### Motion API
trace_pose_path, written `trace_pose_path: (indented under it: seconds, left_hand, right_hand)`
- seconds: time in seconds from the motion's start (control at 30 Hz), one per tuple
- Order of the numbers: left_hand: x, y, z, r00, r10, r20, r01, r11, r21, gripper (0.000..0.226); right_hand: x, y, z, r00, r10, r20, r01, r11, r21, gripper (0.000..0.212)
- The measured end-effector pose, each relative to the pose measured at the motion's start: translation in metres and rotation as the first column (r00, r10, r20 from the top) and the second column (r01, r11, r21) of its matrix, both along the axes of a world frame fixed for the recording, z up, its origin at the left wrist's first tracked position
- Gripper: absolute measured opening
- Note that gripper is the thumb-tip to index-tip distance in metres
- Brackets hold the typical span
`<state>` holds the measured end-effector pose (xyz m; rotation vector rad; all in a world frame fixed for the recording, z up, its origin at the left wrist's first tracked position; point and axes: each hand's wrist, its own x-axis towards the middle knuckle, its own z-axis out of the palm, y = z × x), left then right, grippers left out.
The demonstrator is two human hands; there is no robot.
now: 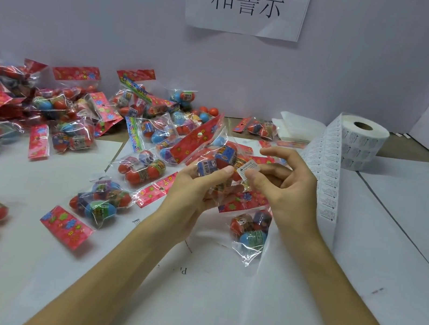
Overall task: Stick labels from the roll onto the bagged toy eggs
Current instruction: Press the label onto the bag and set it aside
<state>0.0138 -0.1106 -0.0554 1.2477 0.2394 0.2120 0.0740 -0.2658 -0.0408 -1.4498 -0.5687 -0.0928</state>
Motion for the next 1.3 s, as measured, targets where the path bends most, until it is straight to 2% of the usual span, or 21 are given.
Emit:
trace_pose_path:
  seconds: [0.47,0.6,0.9,1.1,1.17,1.23,1.3]
  left_hand:
    - [-0.005,-0.004,0.005,0.999,-0.009,0.043,0.007,0.998,0.057,0.052]
    - [-0.005,-0.005,0.005,0.998,-0.006,0.055,0.001,0.997,0.082,0.043]
    - [-0.002,-0.002,0.005,0.998,-0.009,0.060,0.001,0.991,0.137,0.039]
    - [-0.001,0.003,0.000,0.999,-0.036,0.030,0.035,0.998,0.055,0.025]
    - [0.001,0.004,0.000,0.999,-0.036,0.001,0.036,0.999,-0.011,0.027]
    - [0.003,0.005,0.002,0.999,-0.031,-0.020,0.030,0.997,-0.072,0.026]
    - [0.003,0.005,0.002,0.999,-0.040,-0.018,0.038,0.995,-0.096,0.033]
  right_hand:
    - [0.001,0.000,-0.003,0.996,-0.085,0.033,0.087,0.995,-0.047,0.034]
    - [0.000,0.001,-0.002,0.987,-0.137,0.080,0.144,0.985,-0.092,0.034]
    - [0.001,0.001,-0.006,0.964,-0.205,0.169,0.232,0.959,-0.163,0.035]
    - [0.007,0.002,-0.012,0.950,-0.246,0.190,0.289,0.926,-0.245,0.037]
    - [0.010,0.001,-0.012,0.959,-0.245,0.141,0.274,0.925,-0.261,0.030]
    - [0.012,0.001,-0.011,0.974,-0.217,0.063,0.226,0.945,-0.238,0.012]
    - [0.012,0.000,-0.008,0.986,-0.165,-0.007,0.160,0.964,-0.214,0.013]
